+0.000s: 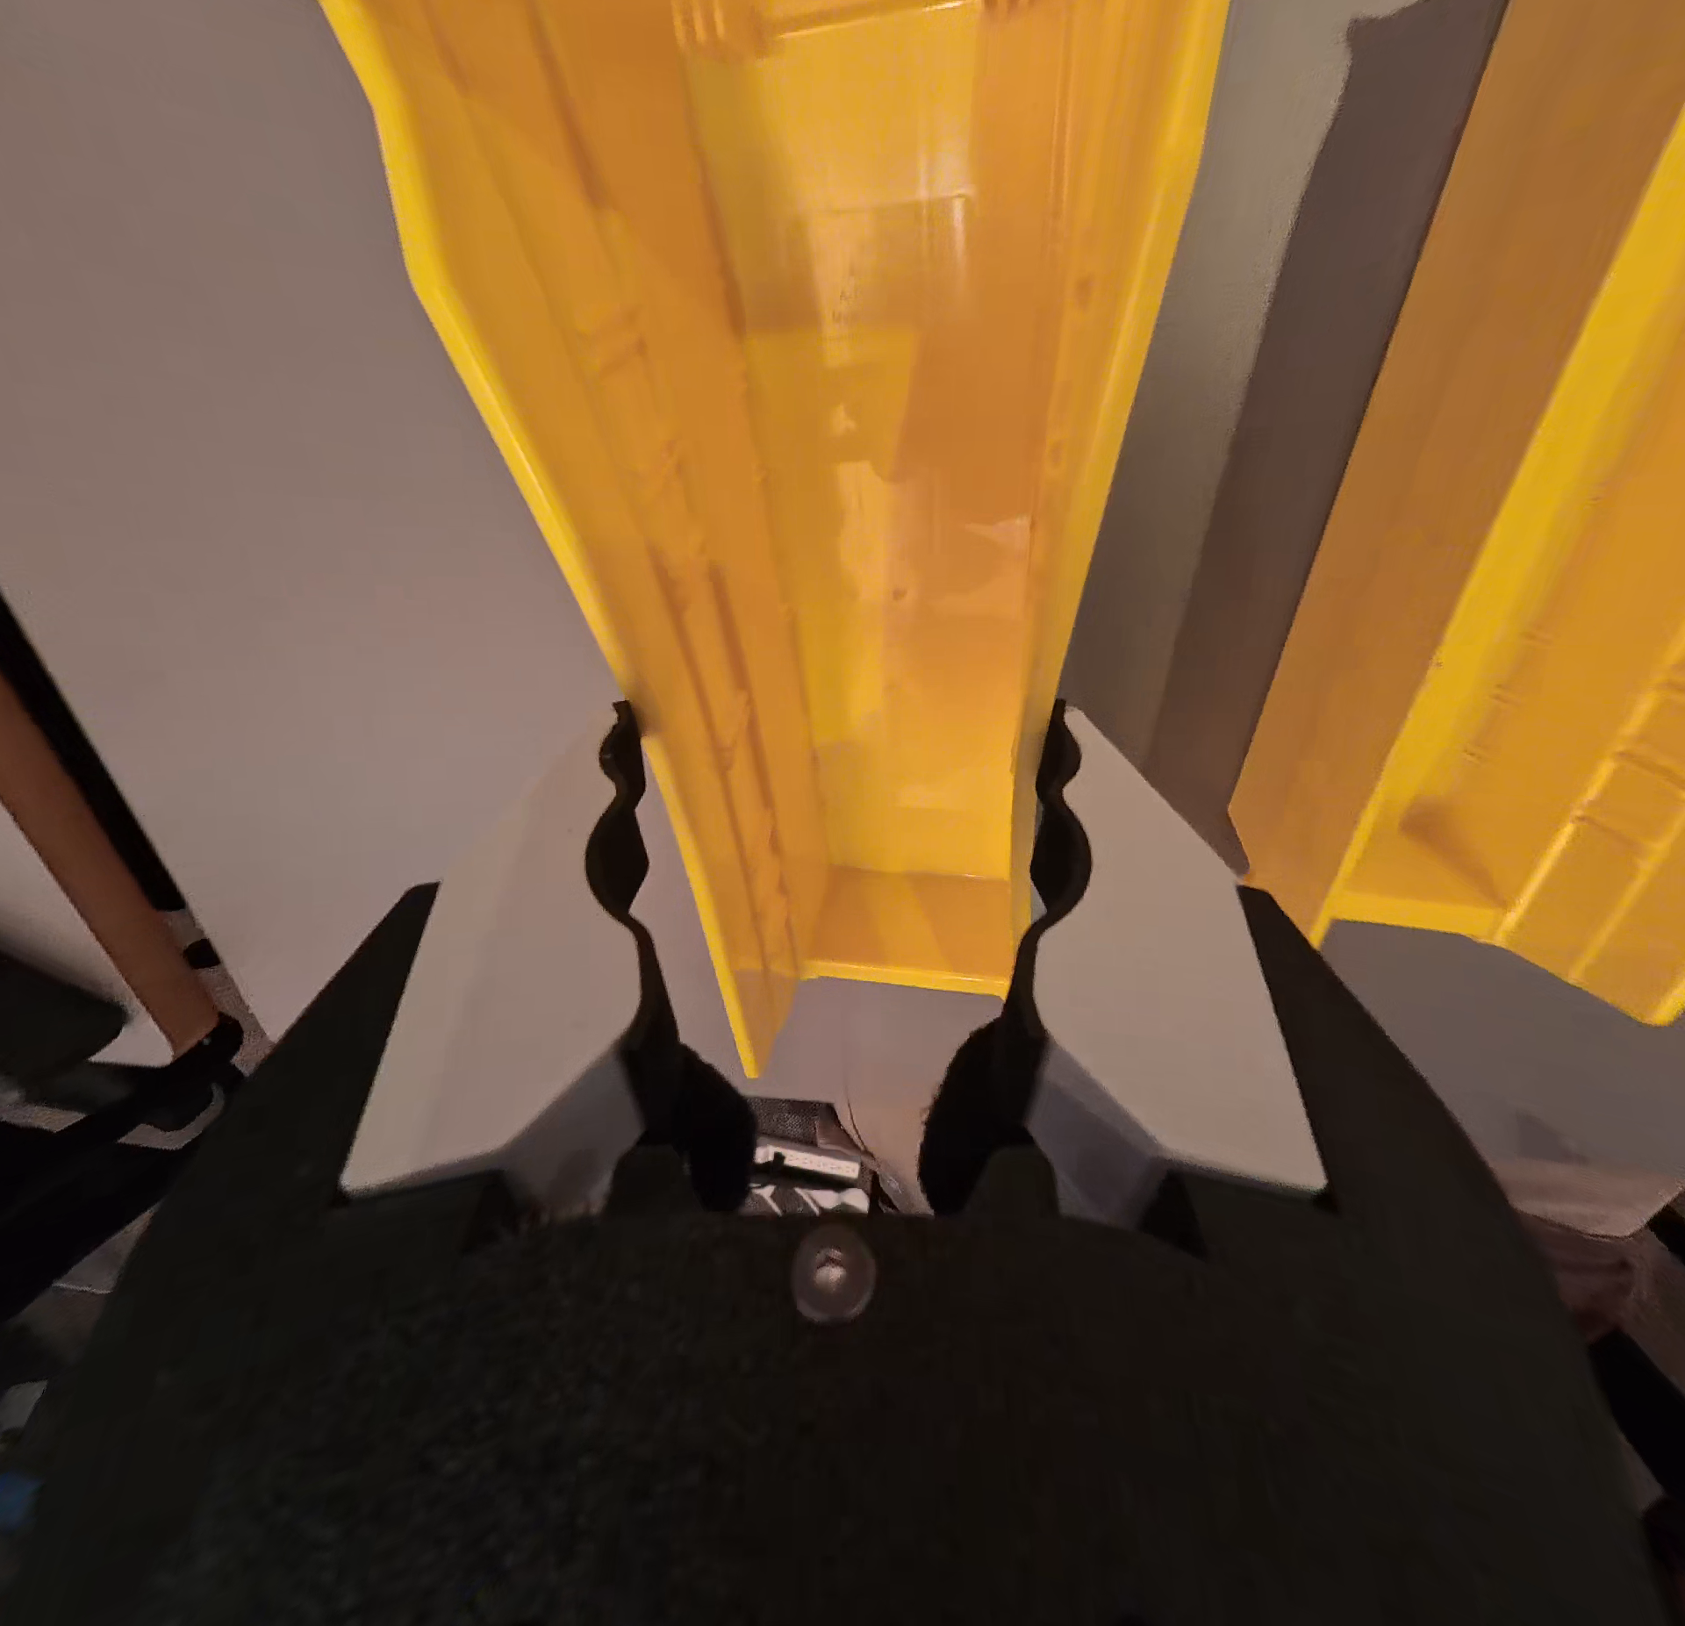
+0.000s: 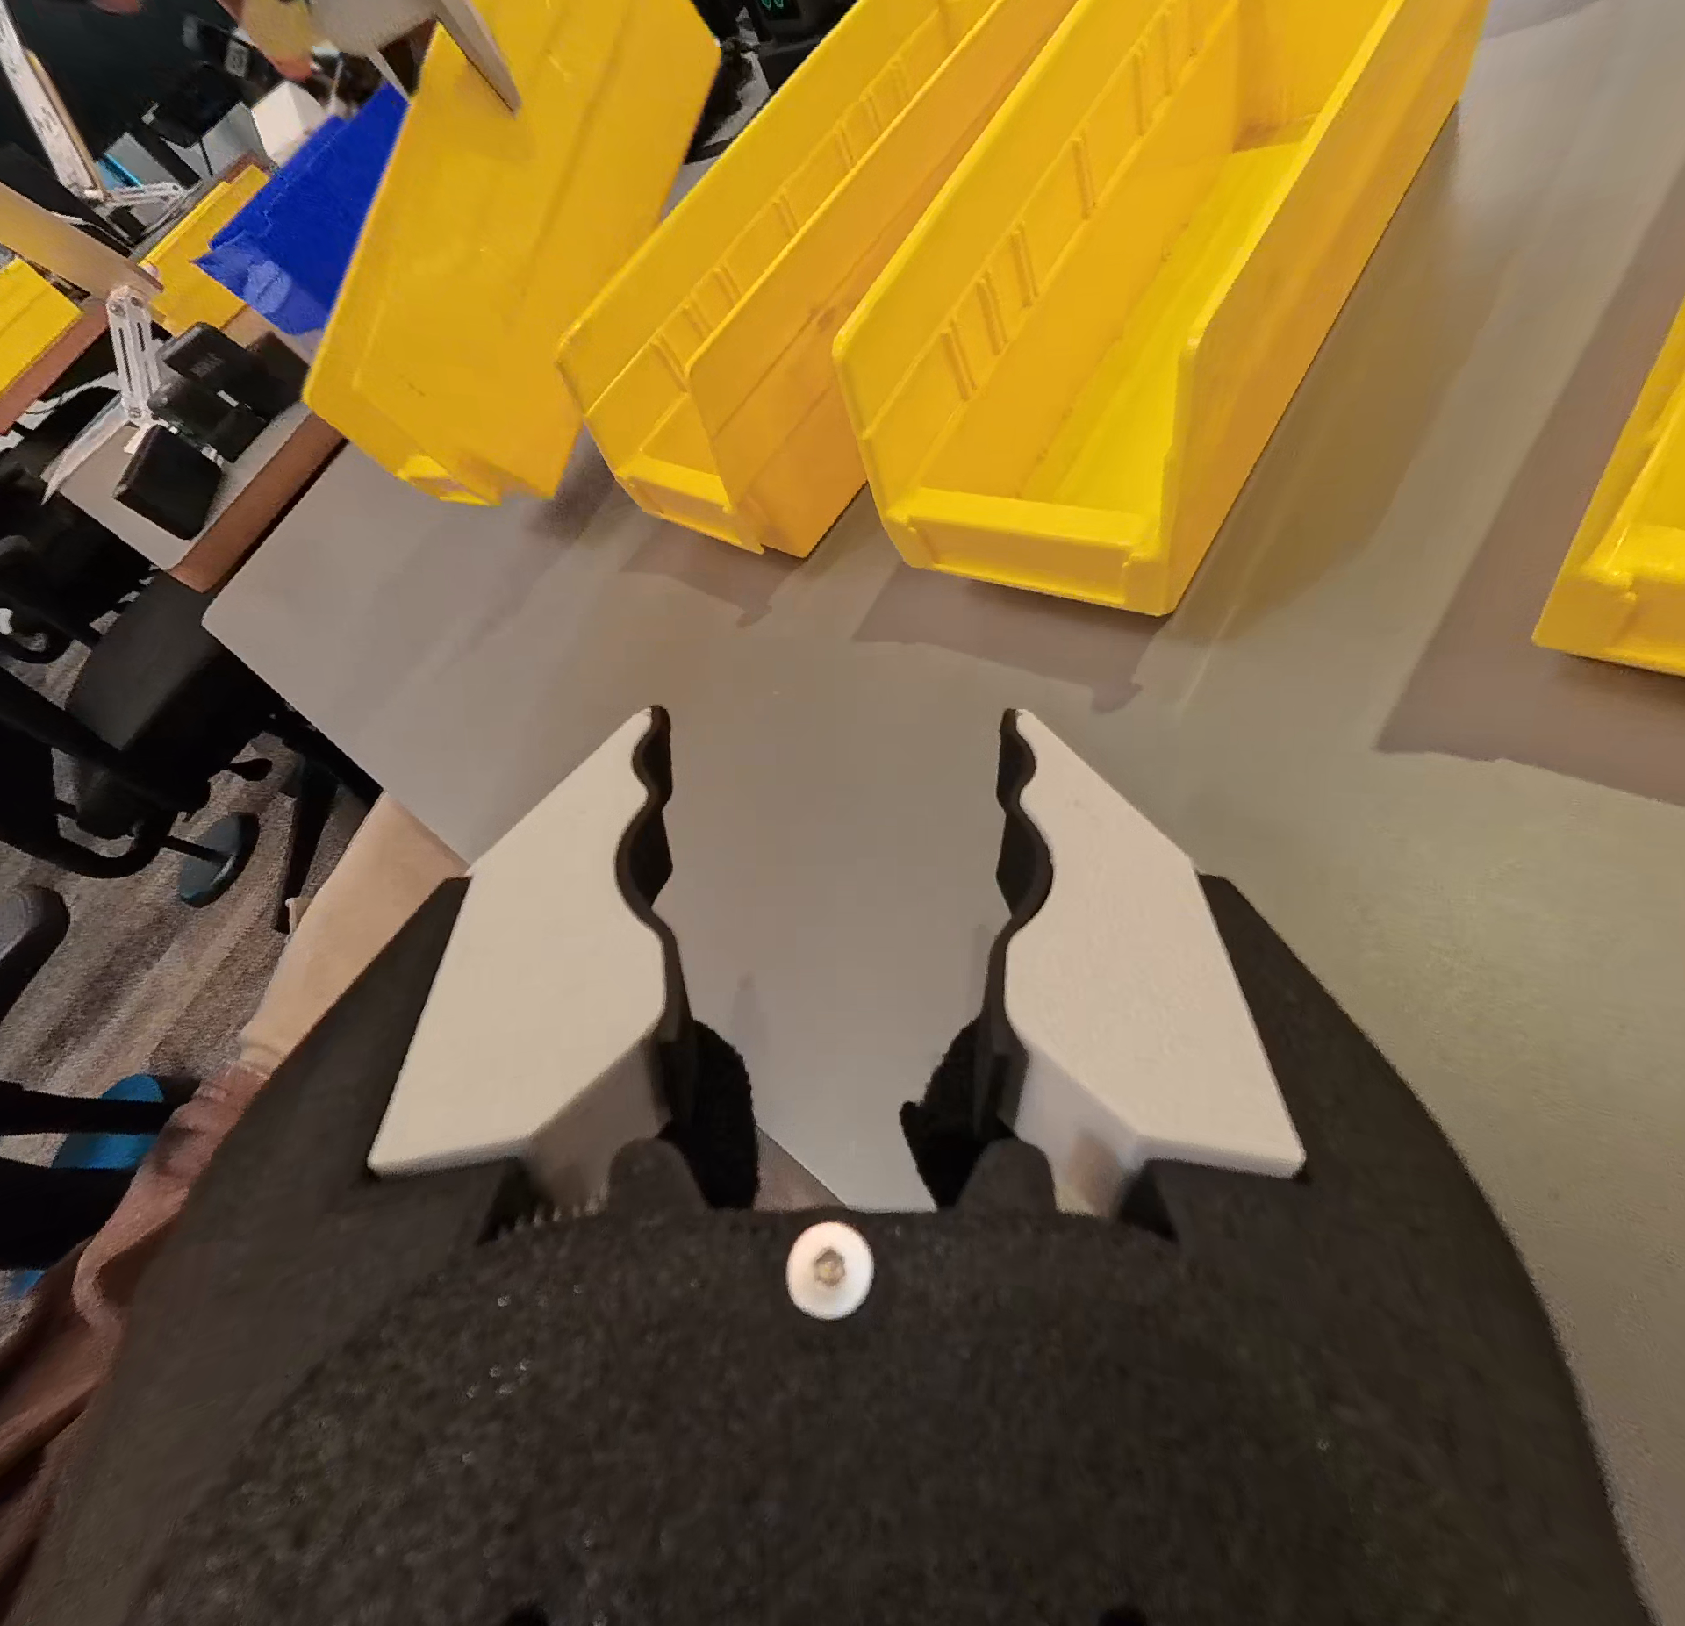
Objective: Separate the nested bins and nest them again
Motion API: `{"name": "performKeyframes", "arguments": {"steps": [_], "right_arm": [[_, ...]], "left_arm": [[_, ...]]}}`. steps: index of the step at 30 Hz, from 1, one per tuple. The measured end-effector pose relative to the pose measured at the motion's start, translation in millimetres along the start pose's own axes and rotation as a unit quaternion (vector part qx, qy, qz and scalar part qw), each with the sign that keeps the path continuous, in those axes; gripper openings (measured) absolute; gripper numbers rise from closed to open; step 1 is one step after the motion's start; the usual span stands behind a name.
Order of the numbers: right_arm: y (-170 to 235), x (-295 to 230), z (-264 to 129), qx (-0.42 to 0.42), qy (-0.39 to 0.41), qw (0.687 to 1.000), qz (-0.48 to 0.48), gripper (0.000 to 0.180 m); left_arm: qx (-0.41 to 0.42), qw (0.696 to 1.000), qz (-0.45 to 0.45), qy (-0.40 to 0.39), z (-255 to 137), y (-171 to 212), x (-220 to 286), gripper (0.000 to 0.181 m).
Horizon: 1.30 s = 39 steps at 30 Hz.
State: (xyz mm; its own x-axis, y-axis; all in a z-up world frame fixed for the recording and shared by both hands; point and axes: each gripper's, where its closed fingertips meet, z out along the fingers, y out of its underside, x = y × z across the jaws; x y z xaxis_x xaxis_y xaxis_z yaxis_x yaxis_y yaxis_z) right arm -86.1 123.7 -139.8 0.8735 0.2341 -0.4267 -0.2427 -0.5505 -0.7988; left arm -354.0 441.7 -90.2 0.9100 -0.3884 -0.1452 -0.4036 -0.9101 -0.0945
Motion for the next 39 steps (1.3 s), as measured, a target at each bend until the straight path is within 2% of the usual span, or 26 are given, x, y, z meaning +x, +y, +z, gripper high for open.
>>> {"name": "performKeyframes", "arguments": {"steps": [14, 21, 24, 27, 29, 31, 33, 35, 39], "right_arm": [[14, -11, 9, -0.032, -0.043, 0.998, 0.041, 0.075], [17, -12, 10, -0.043, -0.052, 0.997, 0.046, 0.075], [21, -16, 11, -0.054, -0.062, 0.995, 0.050, 0.075], [20, -17, 10, -0.053, -0.063, 0.995, 0.051, 0.075], [20, -15, 9, -0.050, -0.057, 0.996, 0.052, 0.076], [19, -13, 8, -0.048, -0.054, 0.996, 0.055, 0.077], [20, -12, 9, -0.051, -0.058, 0.995, 0.061, 0.077], [21, -12, 10, -0.053, -0.059, 0.995, 0.065, 0.077], [25, -18, 15, -0.067, -0.063, 0.994, 0.056, 0.077]], "left_arm": [[-0.037, 0.999, 0.022, -0.001, 63, -36, 1, 0.091], [-0.019, 0.999, 0.038, -0.004, 68, -42, 2, 0.108], [-0.022, 0.999, 0.030, -0.014, 65, -38, -2, 0.109], [-0.003, 0.997, 0.065, -0.049, 47, -43, -6, 0.110], [0.051, 0.992, 0.091, -0.072, 23, -52, -3, 0.108], [0.122, 0.985, 0.110, -0.054, -2, -55, 17, 0.104], [0.178, 0.975, 0.130, -0.002, -19, -39, 52, 0.099], [0.205, 0.964, 0.159, 0.060, -20, -5, 94, 0.095], [0.249, 0.947, 0.153, 0.134, 12, 61, 149, 0.078]]}}
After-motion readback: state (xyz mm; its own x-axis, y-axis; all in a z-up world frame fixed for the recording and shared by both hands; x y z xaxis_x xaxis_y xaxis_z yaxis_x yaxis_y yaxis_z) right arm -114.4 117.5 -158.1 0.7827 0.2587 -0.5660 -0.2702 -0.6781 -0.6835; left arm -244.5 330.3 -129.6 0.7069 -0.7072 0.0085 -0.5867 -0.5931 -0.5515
